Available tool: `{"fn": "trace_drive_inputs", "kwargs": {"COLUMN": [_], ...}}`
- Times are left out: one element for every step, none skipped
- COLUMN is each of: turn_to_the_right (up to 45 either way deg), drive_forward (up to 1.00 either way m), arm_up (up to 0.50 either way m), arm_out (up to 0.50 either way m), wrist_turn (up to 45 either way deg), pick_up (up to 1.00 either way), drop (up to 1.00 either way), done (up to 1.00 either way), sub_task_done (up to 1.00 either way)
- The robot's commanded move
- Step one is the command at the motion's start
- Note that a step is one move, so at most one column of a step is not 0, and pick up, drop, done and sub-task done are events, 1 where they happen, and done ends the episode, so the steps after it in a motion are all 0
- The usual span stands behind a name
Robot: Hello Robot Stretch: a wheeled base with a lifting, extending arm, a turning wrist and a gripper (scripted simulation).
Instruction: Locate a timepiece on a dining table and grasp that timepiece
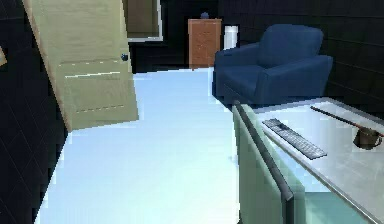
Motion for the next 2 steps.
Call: {"fn": "trace_drive_inputs", "kwargs": {"turn_to_the_right": [-27.0, 45.0], "drive_forward": [0.00, 0.00], "arm_up": [0.00, 0.00], "arm_out": [0.00, 0.00], "wrist_turn": [0.0, 0.0], "pick_up": [0.00, 0.00], "drop": [0.00, 0.00], "done": [0.00, 0.00], "sub_task_done": [0.00, 0.00]}}
